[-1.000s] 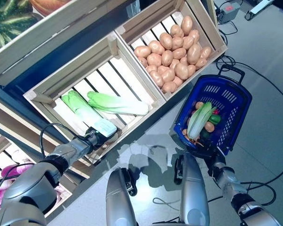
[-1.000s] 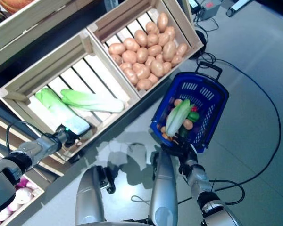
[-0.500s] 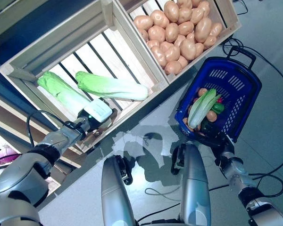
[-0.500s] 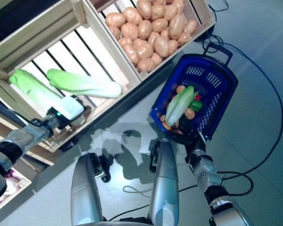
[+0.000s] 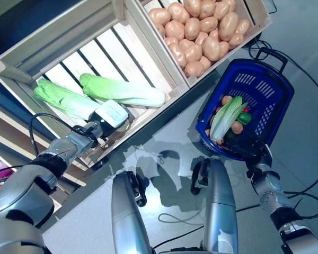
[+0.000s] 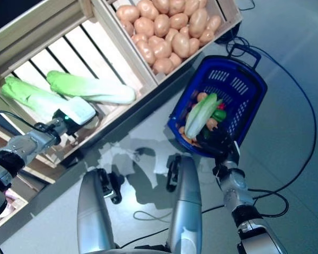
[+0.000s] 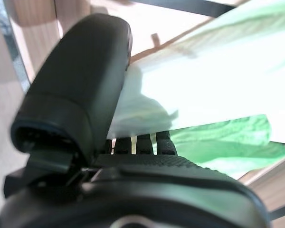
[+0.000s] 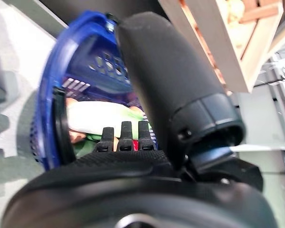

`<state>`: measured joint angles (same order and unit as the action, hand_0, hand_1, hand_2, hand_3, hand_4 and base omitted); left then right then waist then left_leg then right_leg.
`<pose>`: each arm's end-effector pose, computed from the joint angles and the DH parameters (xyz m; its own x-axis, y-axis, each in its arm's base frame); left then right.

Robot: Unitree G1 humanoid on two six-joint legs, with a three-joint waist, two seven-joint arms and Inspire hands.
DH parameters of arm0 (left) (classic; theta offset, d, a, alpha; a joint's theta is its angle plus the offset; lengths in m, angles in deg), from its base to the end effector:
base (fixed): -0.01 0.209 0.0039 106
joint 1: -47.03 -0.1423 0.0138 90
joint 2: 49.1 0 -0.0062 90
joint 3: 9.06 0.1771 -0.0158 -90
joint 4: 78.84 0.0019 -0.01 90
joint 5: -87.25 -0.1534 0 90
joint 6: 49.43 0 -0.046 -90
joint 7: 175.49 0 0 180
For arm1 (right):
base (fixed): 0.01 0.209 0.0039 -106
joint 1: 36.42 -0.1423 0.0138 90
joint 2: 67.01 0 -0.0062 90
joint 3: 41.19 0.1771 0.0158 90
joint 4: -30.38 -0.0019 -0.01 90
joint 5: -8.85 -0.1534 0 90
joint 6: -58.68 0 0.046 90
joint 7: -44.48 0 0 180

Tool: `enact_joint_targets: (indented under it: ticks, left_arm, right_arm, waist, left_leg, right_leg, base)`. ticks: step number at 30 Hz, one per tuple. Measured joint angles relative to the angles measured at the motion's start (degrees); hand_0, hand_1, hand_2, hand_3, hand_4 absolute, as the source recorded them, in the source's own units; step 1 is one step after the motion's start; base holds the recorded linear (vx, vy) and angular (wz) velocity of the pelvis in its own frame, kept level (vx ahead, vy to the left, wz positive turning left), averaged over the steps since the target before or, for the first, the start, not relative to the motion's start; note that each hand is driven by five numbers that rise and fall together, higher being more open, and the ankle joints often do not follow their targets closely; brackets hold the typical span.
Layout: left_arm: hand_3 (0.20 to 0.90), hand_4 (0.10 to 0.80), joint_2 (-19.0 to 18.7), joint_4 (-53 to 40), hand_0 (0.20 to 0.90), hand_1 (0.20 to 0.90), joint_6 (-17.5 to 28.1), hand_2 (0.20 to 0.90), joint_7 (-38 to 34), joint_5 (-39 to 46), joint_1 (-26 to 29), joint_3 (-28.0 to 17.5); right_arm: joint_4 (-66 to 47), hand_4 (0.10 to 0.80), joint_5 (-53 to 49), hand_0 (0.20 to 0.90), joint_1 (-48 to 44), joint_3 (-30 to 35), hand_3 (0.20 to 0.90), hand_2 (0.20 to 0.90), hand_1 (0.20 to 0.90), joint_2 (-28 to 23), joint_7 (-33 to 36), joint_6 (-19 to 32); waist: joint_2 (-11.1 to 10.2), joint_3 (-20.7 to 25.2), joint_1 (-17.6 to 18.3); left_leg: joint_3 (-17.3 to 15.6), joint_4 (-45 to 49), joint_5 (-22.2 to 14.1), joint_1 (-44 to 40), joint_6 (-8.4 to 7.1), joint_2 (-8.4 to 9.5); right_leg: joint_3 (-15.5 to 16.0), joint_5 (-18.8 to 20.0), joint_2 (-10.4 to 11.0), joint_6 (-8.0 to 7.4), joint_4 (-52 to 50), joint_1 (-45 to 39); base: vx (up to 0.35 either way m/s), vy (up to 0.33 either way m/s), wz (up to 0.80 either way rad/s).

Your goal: Put vegetables into the basket

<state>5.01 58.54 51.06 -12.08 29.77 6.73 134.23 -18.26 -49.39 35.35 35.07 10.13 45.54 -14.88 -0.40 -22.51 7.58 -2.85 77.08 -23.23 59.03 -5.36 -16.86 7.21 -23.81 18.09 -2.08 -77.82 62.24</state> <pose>0.3214 0.2762 0.1218 0.9489 -0.2572 -0.1829 -0.0276 -0.6449 0.7637 0.2565 -0.2547 0.0177 0.9610 -0.2225 -0.1642 0.2675 0.8984 0.3482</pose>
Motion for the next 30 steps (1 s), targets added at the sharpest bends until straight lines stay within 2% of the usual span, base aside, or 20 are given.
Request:
enact_joint_targets:
  ticks: [4, 7, 11, 14, 20, 23, 28, 30]
  left_arm:
    - [0.3, 0.4, 0.0, 1.2, 0.3, 0.3, 2.0, 0.3, 2.8, -0.1, -0.7, 1.4]
    - [0.3, 0.4, -0.1, 1.8, 0.3, 0.3, 3.2, 0.3, 2.6, -0.1, -1.6, 2.4]
    - [0.3, 0.4, -0.2, 1.7, 0.3, 0.3, 4.9, 0.3, 1.1, -0.1, -3.7, 2.4]
    - [0.3, 0.4, -0.6, 1.1, 0.3, 0.3, 5.9, 0.3, 0.6, 0.6, -4.6, 2.4]
    - [0.3, 0.4, -0.6, 1.0, 0.3, 0.3, 6.3, 0.3, 0.1, 12.7, -7.3, 2.3]
    - [0.3, 0.4, -0.6, 0.8, 0.3, 0.3, 6.3, 0.3, -1.0, 22.5, -9.4, -0.3]
    - [0.3, 0.4, -0.2, -2.2, 0.3, 0.3, 11.0, 0.3, -2.0, 32.5, -14.9, -11.7]
    - [0.3, 0.4, 0.9, -2.6, 0.3, 0.3, 12.5, 0.3, -2.0, 35.4, -17.0, -14.9]
  right_arm:
    - [-0.2, 0.8, -0.7, 0.9, 0.0, 0.1, 0.9, 0.9, 0.9, 0.1, 0.1, 0.0]
    - [-0.2, 0.8, -0.6, 0.9, -0.1, 0.1, 0.9, 0.9, 0.9, 0.1, 0.1, 0.0]
    - [-0.2, 0.8, -0.6, 0.9, 0.0, 0.1, 0.9, 0.9, 0.9, 0.1, 0.1, 0.0]
    - [-0.1, 0.8, -0.6, 0.9, 0.4, 0.1, 0.9, 0.9, 0.9, 0.0, 0.1, 0.0]
    - [0.7, 0.8, -0.6, 0.9, 1.5, 0.0, 0.9, 0.9, 0.9, 0.1, 0.0, 0.0]
    - [0.9, 0.8, -0.6, 0.9, 2.5, 0.0, 0.9, 0.9, 0.9, 0.3, -1.0, 0.0]
    - [-3.7, 0.8, -0.2, 0.9, 6.2, -0.3, 0.9, 0.9, 0.9, 0.5, -3.5, 0.5]
    - [-4.8, 0.8, 2.0, 0.9, 6.9, -0.3, 0.9, 0.9, 0.9, 0.6, -4.3, 1.1]
  waist:
    - [-0.2, 2.2, 0.0]
    - [-0.1, 2.3, -0.1]
    - [-0.1, 2.3, -0.3]
    - [-0.1, 2.5, -0.3]
    - [0.4, 3.2, -0.5]
    - [0.5, 3.4, -0.6]
    - [0.6, 3.9, -0.8]
    - [1.4, 5.0, -0.9]
  left_leg:
    - [-0.4, -0.3, -0.4, -0.6, -0.06, 0.0]
    - [-1.0, -1.6, -0.4, -2.3, -0.04, -0.02]
    - [-2.2, -4.3, -0.4, -6.3, -0.03, -0.09]
    - [-3.5, -7.1, -0.3, -9.8, -0.09, -0.16]
    - [-6.0, -14.2, 0.0, -18.6, -0.49, -0.12]
    - [-6.8, -18.6, 1.1, -23.0, -0.99, 0.05]
    - [-8.1, -28.2, 3.5, -32.5, -1.79, 0.67]
    - [-8.4, -30.7, 4.1, -34.8, -2.1, 0.79]
  right_leg:
    - [-0.1, -0.4, 0.1, 0.7, 0.1, -0.1]
    - [0.0, -0.4, 0.0, 0.64, 1.1, -1.5]
    - [0.0, -0.4, -0.1, 0.3, 3.5, -4.8]
    - [0.0, 0.1, -0.3, -0.55, 6.1, -7.6]
    - [0.5, 1.4, -0.8, -1.24, 13.0, -15.1]
    - [1.6, 2.6, -0.9, -1.33, 16.8, -19.1]
    - [3.5, 3.4, -1.6, -1.65, 24.2, -28.1]
    - [4.3, 3.5, -1.8, -1.76, 26.2, -30.5]
  base:
    - [0.03, 0.011, -0.01]
    - [0.042, 0.034, -0.03]
    - [0.031, 0.025, -0.05]
    - [0.044, 0.028, -0.1]
    - [0.063, 0.011, -0.13]
    - [-0.016, -0.024, -0.09]
    - [0.077, -0.046, 0.0]
    - [0.089, -0.047, 0.04]
